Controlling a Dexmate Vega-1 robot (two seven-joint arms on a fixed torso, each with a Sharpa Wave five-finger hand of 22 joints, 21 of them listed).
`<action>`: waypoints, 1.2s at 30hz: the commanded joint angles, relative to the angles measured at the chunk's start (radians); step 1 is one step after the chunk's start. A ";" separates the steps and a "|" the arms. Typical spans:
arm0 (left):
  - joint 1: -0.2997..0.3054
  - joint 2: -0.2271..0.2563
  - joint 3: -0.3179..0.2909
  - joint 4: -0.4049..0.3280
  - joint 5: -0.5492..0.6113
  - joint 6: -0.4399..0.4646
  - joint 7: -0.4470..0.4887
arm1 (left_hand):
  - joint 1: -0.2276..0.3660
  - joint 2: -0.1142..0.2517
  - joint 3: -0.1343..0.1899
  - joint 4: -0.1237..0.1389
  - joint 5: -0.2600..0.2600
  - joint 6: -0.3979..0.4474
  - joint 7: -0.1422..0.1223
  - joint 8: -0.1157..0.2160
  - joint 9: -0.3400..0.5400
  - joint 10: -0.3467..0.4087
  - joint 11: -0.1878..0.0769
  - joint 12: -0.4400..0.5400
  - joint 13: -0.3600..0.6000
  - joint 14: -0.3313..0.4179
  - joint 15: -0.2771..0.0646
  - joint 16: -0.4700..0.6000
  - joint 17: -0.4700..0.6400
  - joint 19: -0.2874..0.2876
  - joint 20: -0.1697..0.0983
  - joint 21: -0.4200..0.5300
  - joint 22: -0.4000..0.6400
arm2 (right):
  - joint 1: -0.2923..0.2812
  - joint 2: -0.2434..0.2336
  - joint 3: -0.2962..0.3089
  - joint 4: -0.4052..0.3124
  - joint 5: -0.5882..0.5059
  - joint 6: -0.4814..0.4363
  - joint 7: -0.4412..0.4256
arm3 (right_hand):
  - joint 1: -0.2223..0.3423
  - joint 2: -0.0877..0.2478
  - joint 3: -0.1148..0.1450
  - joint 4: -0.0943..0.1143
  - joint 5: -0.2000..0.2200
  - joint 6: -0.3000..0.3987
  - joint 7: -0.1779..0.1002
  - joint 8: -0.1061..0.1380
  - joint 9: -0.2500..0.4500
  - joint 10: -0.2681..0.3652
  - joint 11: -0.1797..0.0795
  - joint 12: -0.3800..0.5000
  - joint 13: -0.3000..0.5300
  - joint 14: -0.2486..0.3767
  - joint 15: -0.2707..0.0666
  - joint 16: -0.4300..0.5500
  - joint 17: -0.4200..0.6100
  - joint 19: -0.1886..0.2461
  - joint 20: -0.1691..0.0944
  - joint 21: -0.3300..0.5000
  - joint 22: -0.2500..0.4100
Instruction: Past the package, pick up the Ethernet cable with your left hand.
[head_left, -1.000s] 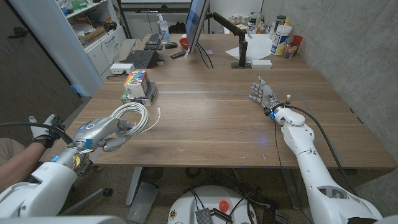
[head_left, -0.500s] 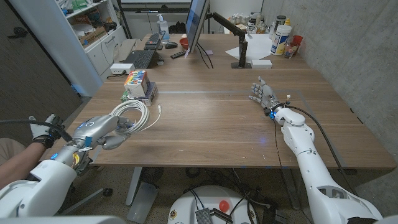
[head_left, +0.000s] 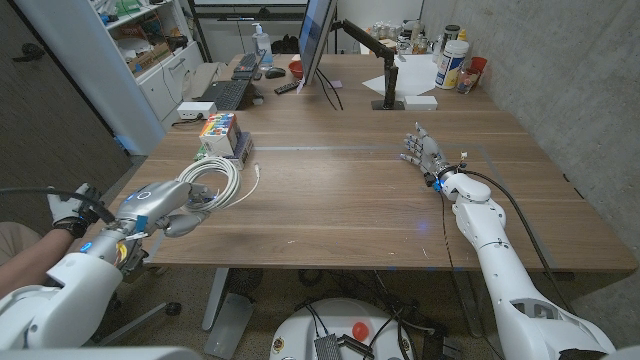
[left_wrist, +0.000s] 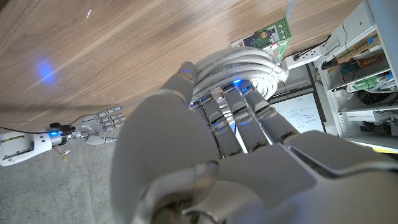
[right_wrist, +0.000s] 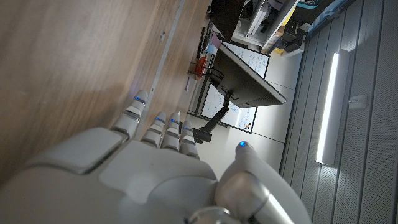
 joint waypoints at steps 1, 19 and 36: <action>-0.004 -0.015 -0.008 -0.015 0.006 -0.008 -0.014 | 0.141 0.147 0.001 0.003 0.008 0.096 -0.043 0.027 0.027 0.029 -0.018 0.004 0.018 0.011 -0.150 0.009 0.006 -0.007 -0.024 0.010 0.001 | 0.001 -0.002 -0.002 -0.001 -0.003 -0.005 0.001 | 0.000 -0.003 -0.004 -0.002 0.003 -0.006 0.002 0.002 0.004 -0.001 0.003 0.005 -0.001 -0.003 0.003 0.003 0.001 -0.007 0.002 0.000 0.003; -0.006 -0.067 -0.046 -0.057 -0.007 -0.028 -0.017 | 0.144 0.146 -0.004 0.002 0.009 0.101 -0.043 0.031 0.025 0.037 -0.018 0.002 0.018 0.018 -0.150 0.009 0.008 -0.010 -0.025 0.018 0.000 | 0.001 -0.005 -0.003 -0.008 -0.007 -0.026 0.004 | -0.001 -0.003 -0.005 -0.001 0.003 -0.012 0.002 0.001 0.004 -0.011 0.004 0.003 -0.001 -0.014 0.006 0.000 0.001 -0.010 0.001 0.000 0.003; -0.004 -0.107 -0.070 -0.064 -0.035 -0.053 -0.010 | 0.148 0.146 -0.008 0.001 0.010 0.101 -0.044 0.033 0.023 0.040 -0.018 -0.002 0.020 0.022 -0.150 0.006 0.009 -0.014 -0.026 0.026 -0.001 | 0.002 -0.004 -0.004 -0.008 -0.010 -0.029 0.006 | -0.004 -0.004 -0.006 0.001 0.003 -0.016 0.003 0.000 0.004 -0.015 0.004 0.002 -0.001 -0.017 0.009 0.000 0.001 -0.015 0.000 -0.001 0.003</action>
